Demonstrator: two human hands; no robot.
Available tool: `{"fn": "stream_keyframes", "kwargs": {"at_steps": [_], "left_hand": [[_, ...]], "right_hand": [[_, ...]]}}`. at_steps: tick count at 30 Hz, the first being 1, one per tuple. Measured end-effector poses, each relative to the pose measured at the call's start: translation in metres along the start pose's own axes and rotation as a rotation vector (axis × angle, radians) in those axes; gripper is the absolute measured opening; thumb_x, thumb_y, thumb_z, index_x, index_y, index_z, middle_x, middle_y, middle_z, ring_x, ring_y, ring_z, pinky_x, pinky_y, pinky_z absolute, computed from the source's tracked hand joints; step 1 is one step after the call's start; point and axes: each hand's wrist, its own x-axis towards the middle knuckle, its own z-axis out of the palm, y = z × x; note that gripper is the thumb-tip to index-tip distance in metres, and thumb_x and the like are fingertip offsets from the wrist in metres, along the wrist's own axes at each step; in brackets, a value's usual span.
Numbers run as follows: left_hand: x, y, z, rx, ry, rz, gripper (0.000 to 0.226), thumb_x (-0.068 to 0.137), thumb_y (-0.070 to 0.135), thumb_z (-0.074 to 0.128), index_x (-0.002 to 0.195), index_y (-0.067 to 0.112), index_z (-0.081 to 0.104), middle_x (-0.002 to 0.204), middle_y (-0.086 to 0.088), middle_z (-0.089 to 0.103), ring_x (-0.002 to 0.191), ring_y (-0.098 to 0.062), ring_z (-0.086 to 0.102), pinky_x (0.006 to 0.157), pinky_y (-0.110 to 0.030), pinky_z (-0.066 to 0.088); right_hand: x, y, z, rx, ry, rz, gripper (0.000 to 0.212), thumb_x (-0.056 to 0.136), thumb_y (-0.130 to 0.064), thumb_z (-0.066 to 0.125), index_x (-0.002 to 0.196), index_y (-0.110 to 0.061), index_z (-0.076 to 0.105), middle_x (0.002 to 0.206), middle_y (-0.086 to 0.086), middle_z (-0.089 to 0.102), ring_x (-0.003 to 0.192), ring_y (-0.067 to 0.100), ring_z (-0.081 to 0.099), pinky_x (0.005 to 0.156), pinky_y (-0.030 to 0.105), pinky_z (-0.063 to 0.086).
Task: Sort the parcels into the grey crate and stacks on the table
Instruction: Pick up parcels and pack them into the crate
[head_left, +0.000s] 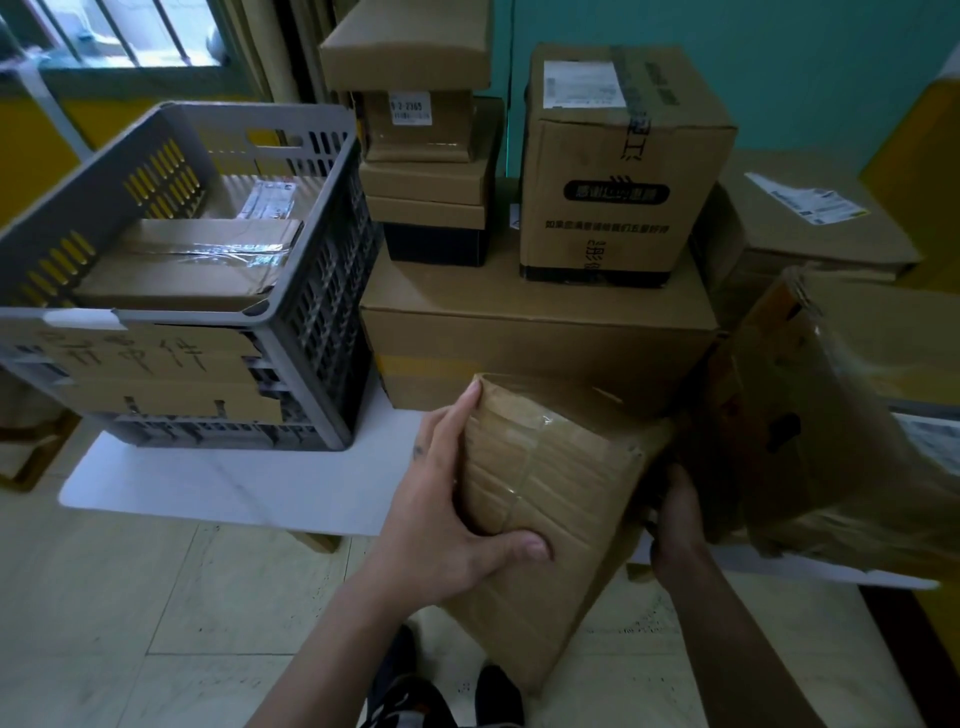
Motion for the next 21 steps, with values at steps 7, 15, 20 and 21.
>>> {"fn": "stream_keyframes", "kwargs": {"at_steps": [7,15,20,21], "left_hand": [[-0.003,0.005,0.004,0.08,-0.022,0.017,0.117,0.059,0.09,0.062,0.151,0.056,-0.001,0.144,0.037,0.012,0.133,0.01,0.027,0.101,-0.003,0.026],[-0.004,0.001,0.002,0.103,0.003,0.064,0.114,0.067,0.087,0.059,0.156,0.047,0.0,0.148,0.031,0.015,0.132,0.012,0.029,0.101,0.001,0.024],[-0.008,-0.001,0.009,0.095,0.087,0.103,0.105,0.068,0.082,0.065,0.154,0.046,0.016,0.144,0.025,0.029,0.129,0.004,0.039,0.099,-0.004,0.033],[-0.008,-0.002,0.011,0.073,0.115,0.122,0.1,0.072,0.079,0.066,0.153,0.041,0.023,0.14,0.021,0.037,0.125,-0.002,0.046,0.097,-0.008,0.038]], "right_hand": [[-0.003,0.001,0.001,-0.081,0.059,-0.113,0.048,0.107,-0.036,0.031,0.152,-0.021,0.035,0.147,0.001,0.045,0.131,0.02,0.042,0.098,0.035,0.031],[-0.08,-0.024,0.009,-0.396,-0.132,-1.012,0.072,0.091,-0.075,0.035,0.145,-0.028,0.042,0.161,0.004,0.027,0.148,0.02,0.026,0.112,0.036,0.029],[-0.097,-0.02,0.012,-0.391,-0.096,-1.046,0.062,0.083,-0.059,0.06,0.133,-0.025,0.048,0.153,0.002,0.037,0.141,0.014,0.036,0.109,0.029,0.036],[-0.098,-0.018,0.011,-0.379,-0.055,-1.062,0.056,0.08,-0.049,0.063,0.128,-0.021,0.051,0.15,0.004,0.04,0.138,0.012,0.039,0.108,0.027,0.037]]}}
